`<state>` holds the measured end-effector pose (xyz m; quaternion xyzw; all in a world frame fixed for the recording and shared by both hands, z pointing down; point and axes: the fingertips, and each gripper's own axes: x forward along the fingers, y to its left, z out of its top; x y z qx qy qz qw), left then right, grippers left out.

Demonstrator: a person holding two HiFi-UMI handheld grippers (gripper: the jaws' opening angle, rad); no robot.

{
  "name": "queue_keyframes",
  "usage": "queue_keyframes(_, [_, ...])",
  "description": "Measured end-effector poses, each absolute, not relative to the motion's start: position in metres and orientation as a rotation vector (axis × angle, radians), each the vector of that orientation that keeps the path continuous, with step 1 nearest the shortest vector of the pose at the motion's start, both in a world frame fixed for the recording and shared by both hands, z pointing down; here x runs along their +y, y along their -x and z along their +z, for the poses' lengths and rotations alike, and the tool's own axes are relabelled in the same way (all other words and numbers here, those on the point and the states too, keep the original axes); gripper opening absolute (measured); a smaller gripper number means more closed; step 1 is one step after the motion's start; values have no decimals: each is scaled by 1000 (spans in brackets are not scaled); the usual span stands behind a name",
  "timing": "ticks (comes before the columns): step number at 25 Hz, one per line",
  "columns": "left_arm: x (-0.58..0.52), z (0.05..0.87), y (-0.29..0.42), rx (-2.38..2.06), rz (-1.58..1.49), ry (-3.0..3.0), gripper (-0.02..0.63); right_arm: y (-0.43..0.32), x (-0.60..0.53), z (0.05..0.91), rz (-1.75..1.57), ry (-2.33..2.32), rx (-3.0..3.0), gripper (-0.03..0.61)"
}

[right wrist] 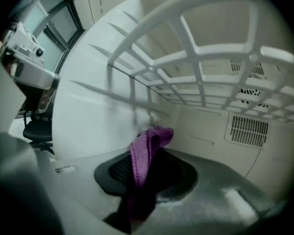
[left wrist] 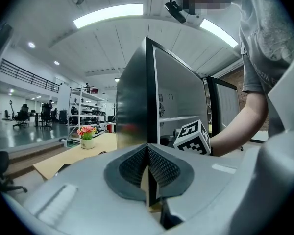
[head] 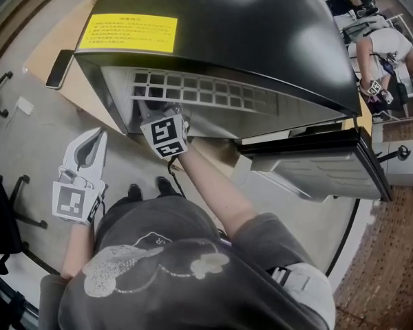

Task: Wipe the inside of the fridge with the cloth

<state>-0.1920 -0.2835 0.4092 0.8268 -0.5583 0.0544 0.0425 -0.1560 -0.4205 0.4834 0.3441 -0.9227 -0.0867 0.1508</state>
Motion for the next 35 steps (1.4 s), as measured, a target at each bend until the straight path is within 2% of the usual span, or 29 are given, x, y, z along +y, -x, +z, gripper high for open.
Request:
queue_keyframes(13, [-280, 428, 170, -1486, 141, -2650, 18, 142, -328, 473, -236, -909, -2711, 84])
queue_keyframes(18, [-274, 435, 160, -1403, 140, -2679, 18, 117, -346, 496, -136, -1061, -2553, 84])
queue_keyframes(27, [-261, 458, 139, -1405, 208, -2620, 18, 127, -383, 537, 56, -946, -2409, 84])
queue_keyframes(35, [-271, 450, 102, -1462, 219, -2600, 18, 50, -416, 551, 185, -1052, -2299, 83])
